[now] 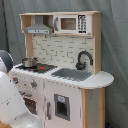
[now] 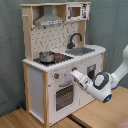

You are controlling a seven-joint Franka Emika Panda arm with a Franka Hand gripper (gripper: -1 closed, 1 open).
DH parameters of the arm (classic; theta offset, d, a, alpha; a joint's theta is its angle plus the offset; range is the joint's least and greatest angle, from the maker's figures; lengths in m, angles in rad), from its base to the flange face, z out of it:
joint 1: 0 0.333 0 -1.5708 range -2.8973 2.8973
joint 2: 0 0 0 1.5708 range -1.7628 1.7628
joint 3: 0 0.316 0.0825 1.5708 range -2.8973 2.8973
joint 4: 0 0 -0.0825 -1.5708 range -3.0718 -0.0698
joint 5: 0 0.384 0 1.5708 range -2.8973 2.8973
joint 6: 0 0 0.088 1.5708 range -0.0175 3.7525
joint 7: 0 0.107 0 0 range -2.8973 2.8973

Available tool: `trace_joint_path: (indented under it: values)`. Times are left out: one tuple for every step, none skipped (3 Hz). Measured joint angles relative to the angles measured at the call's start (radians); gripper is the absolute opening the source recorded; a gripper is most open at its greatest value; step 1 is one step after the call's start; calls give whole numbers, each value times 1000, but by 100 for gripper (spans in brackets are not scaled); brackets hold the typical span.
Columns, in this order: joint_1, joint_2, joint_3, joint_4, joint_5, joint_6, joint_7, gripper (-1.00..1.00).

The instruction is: Play with the kitchen

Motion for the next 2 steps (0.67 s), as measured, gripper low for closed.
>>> trace_joint_path:
  values:
    - [7,12,0,-30,0,-1,111,100]
    - [11,19,3,-46,0,0,220,100]
